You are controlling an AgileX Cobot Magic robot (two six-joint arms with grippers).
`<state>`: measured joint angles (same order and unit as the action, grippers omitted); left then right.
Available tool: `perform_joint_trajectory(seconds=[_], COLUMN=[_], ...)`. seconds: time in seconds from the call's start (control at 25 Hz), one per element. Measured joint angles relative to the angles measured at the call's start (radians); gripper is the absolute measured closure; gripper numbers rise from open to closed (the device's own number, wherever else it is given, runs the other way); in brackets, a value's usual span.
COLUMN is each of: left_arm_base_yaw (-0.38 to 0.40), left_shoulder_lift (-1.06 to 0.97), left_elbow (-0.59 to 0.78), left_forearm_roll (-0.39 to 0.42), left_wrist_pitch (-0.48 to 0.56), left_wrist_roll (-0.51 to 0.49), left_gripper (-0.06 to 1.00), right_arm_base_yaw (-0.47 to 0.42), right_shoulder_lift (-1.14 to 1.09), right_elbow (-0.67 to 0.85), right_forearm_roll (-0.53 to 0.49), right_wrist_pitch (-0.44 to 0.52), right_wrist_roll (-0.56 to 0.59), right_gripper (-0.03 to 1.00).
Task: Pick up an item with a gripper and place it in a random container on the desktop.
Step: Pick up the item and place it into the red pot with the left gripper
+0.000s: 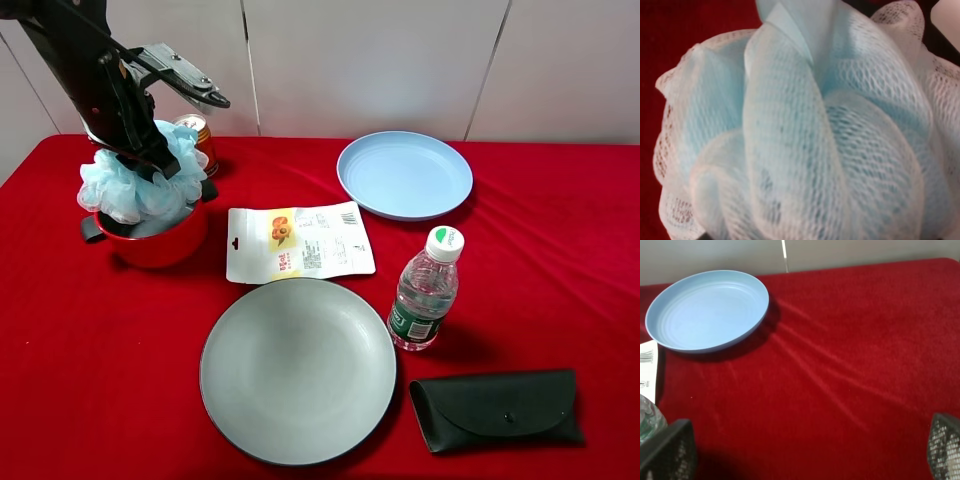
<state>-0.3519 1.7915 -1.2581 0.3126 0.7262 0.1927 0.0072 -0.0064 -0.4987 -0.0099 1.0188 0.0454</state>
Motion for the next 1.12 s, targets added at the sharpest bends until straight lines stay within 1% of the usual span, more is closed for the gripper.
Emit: perform_joint_trajectory(seconds=[0.24,0.4,0.52,0.64,0.72,0.84,1.12], left_arm_base_yaw=[0.0,0.0,0.0,0.0,0.0,0.0,0.0], left_shoulder_lift=[0.0,0.0,0.0,0.0,0.0,0.0,-0.002], left_elbow=[0.0,0.0,0.0,0.0,0.0,0.0,0.0], left_forearm_roll=[-0.002,-0.002,-0.006,-0.007,-0.007,-0.007,-0.009], left_wrist_pitch=[0.002,0.004,0.004,0.004,0.004,0.004,0.005], left_wrist_roll=[0.008,0.012,0.011,0.011,0.011,0.011,0.011], left_gripper=[0.57,0.38,0.27,0.09,0.0,-0.03,-0.05], right_arm_base_yaw=[0.0,0.0,0.0,0.0,0.0,0.0,0.0], right_shoulder_lift=[0.0,0.0,0.0,0.0,0.0,0.0,0.0], right_elbow=[0.0,0.0,0.0,0.0,0.0,0.0,0.0], right_forearm_roll=[0.0,0.0,0.0,0.0,0.0,0.0,0.0], right_wrist_pitch=[0.0,0.0,0.0,0.0,0.0,0.0,0.0], right_wrist_roll=[0.0,0.0,0.0,0.0,0.0,0.0,0.0], right_gripper=[0.28,0.28,0.28,0.28,0.28,0.28,0.28])
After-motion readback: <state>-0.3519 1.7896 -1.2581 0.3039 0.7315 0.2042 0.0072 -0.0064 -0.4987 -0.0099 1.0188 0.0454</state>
